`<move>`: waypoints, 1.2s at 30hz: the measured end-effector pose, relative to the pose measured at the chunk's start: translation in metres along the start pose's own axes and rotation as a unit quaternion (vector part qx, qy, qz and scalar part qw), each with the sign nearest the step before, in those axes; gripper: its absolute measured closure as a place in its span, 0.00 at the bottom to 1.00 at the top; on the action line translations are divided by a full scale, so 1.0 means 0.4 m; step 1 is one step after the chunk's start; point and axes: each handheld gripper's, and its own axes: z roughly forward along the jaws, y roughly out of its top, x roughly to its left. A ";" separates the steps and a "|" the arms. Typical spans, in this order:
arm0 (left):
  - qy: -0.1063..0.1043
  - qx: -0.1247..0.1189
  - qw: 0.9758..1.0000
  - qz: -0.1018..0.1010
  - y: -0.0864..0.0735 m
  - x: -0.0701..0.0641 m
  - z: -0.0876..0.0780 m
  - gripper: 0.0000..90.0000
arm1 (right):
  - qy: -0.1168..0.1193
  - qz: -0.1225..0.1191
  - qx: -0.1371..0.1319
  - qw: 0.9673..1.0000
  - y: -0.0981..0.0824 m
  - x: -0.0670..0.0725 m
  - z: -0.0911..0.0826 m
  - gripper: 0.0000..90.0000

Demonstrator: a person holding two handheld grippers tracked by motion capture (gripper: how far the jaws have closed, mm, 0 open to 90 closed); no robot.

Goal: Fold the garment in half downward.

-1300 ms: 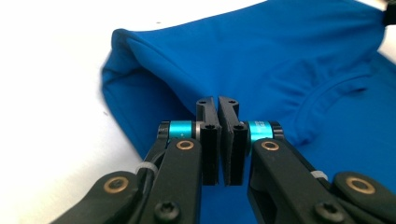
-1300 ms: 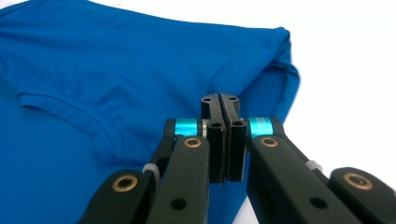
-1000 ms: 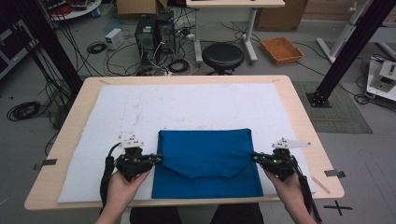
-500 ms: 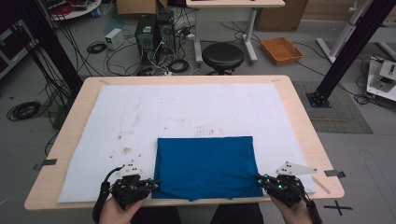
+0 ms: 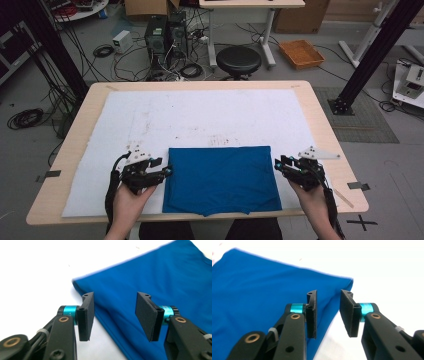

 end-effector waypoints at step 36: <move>0.039 0.044 0.998 -0.012 0.037 0.089 0.169 0.96 | -0.027 0.017 0.068 0.997 0.063 -0.085 0.227 0.97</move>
